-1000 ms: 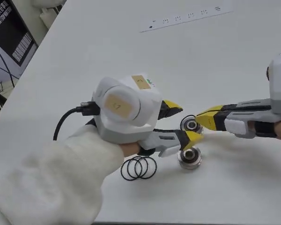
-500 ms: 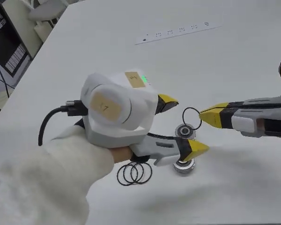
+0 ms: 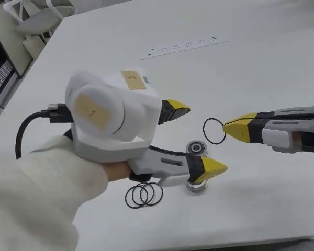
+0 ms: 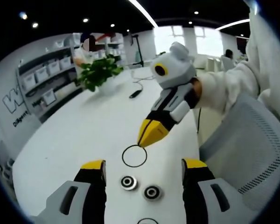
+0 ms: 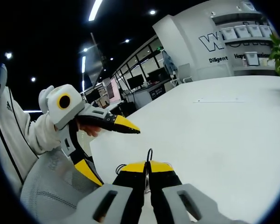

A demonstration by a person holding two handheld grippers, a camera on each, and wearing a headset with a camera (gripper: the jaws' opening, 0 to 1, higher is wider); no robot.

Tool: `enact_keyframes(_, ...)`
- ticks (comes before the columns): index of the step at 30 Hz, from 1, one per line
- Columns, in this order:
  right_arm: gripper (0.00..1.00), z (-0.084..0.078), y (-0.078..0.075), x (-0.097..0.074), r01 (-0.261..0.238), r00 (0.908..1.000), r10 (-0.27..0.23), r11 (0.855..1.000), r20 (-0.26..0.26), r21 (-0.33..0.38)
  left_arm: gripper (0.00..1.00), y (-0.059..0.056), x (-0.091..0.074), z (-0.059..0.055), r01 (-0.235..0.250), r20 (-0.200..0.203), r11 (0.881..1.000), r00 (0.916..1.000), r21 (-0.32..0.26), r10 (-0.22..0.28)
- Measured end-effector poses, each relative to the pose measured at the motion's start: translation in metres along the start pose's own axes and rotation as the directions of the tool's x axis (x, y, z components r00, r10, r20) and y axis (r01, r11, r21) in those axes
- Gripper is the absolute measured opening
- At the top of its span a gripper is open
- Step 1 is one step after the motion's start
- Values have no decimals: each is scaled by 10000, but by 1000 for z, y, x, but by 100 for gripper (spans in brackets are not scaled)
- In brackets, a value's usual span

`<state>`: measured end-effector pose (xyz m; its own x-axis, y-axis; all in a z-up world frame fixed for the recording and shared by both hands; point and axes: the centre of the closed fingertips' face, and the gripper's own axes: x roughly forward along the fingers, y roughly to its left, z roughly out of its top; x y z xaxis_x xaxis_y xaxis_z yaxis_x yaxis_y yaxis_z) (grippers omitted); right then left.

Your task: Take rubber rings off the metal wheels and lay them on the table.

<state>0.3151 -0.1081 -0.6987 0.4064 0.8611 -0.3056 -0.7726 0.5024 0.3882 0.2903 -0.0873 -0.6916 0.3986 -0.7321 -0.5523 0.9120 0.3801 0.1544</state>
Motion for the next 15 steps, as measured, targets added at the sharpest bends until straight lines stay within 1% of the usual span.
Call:
enact_keyframes(2,0,2,2,-2,35,10000,-35,10000,-23,-42,67,1,-6,-1,-101,-24,9999,9999,62,102)
enact_keyframes(4,0,4,5,-3,31,10000,-31,10000,-46,-93,69,7,-11,-4,-262,-31,9995,9996,194,263)
enact_keyframes(8,0,6,16,-4,-10,9999,7,9997,-148,-227,71,13,-24,-8,-459,-3,9989,9989,92,459)
enact_keyframes(9,0,6,22,-5,-32,9997,25,9995,-224,-308,71,15,-26,-9,-534,-18,9985,9986,83,534)
enact_keyframes(12,0,6,28,-4,-91,9992,72,9988,-404,-483,71,21,-36,-14,-810,-69,9967,9967,68,811)
enact_keyframes(15,0,7,31,-2,-89,9980,45,9975,-623,-702,72,26,-46,-23,-976,-118,9952,9952,-54,976)
